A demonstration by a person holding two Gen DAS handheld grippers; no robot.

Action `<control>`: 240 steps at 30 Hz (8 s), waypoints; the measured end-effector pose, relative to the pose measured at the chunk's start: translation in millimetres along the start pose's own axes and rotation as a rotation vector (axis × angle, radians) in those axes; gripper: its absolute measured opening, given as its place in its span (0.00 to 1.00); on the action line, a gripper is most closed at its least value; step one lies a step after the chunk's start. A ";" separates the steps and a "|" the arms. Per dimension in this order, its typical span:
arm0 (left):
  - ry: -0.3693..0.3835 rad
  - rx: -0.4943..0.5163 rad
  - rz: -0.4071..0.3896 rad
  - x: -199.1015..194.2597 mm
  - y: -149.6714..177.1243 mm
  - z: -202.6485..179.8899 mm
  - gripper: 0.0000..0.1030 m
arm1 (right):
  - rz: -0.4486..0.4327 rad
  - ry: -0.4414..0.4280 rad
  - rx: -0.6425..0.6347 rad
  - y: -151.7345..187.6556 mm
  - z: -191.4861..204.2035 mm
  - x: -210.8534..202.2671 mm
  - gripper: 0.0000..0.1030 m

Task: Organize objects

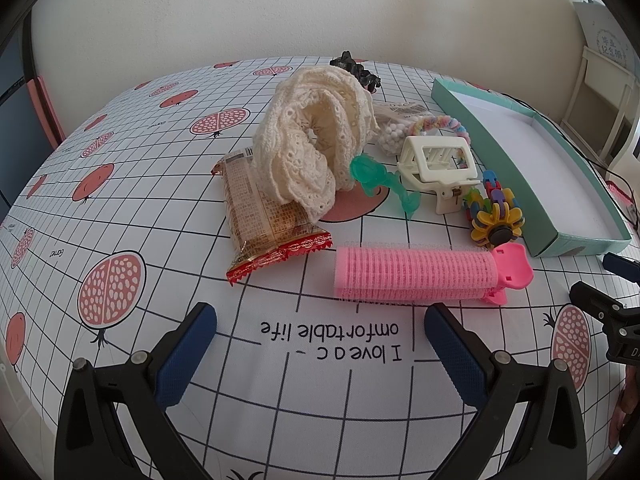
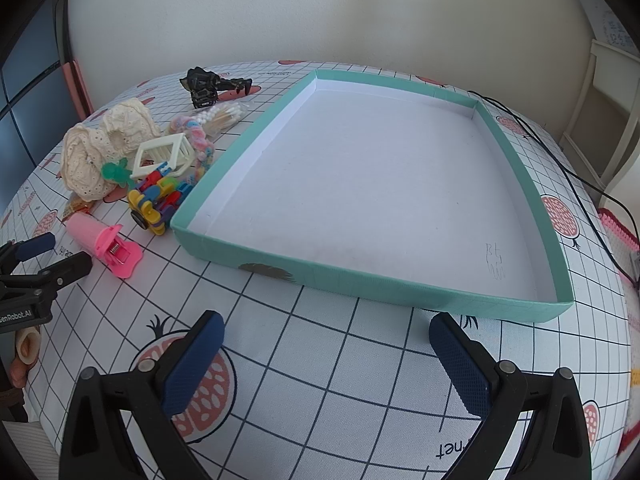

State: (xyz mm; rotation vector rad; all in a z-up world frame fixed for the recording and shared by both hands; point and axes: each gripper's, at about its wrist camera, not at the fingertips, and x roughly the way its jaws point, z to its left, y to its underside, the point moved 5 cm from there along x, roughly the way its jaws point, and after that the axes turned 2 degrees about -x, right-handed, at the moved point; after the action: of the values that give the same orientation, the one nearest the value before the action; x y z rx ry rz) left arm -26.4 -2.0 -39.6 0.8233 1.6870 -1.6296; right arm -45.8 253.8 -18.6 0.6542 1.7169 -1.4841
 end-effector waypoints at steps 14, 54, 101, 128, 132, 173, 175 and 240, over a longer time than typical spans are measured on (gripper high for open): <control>0.005 0.004 0.001 0.6 -0.8 -0.6 1.00 | 0.000 0.000 0.000 -0.1 0.0 0.0 1.00; 0.061 -0.097 -0.092 -30.3 -45.6 51.4 1.00 | -0.026 -0.217 -0.233 -73.9 109.4 -15.6 0.71; 0.176 0.117 0.059 -27.9 -9.2 -39.0 1.00 | 0.012 -0.274 -0.113 -90.1 95.7 0.9 0.41; 0.133 0.079 0.078 2.7 -37.6 -62.7 1.00 | -0.037 -0.263 0.030 -88.8 44.3 -9.2 0.41; 0.095 0.062 0.094 9.5 -39.1 -62.6 1.00 | -0.030 -0.270 0.038 -87.2 43.8 -7.1 0.41; 0.103 -0.226 0.170 23.3 -65.6 -51.8 0.99 | -0.046 -0.275 0.021 -82.0 37.5 -15.9 0.41; 0.067 -0.210 0.174 26.2 -64.1 -53.1 0.97 | -0.044 -0.268 0.017 -81.6 36.0 -13.8 0.37; 0.247 -0.082 -0.023 -74.7 -35.1 -10.1 0.23 | 0.080 -0.325 0.090 -71.4 26.1 14.3 0.37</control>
State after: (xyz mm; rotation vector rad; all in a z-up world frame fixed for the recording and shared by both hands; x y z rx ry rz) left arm -10.4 6.7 41.5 1.0015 1.9253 -1.5123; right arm -104.7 213.1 10.8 0.4905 1.3686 -1.5240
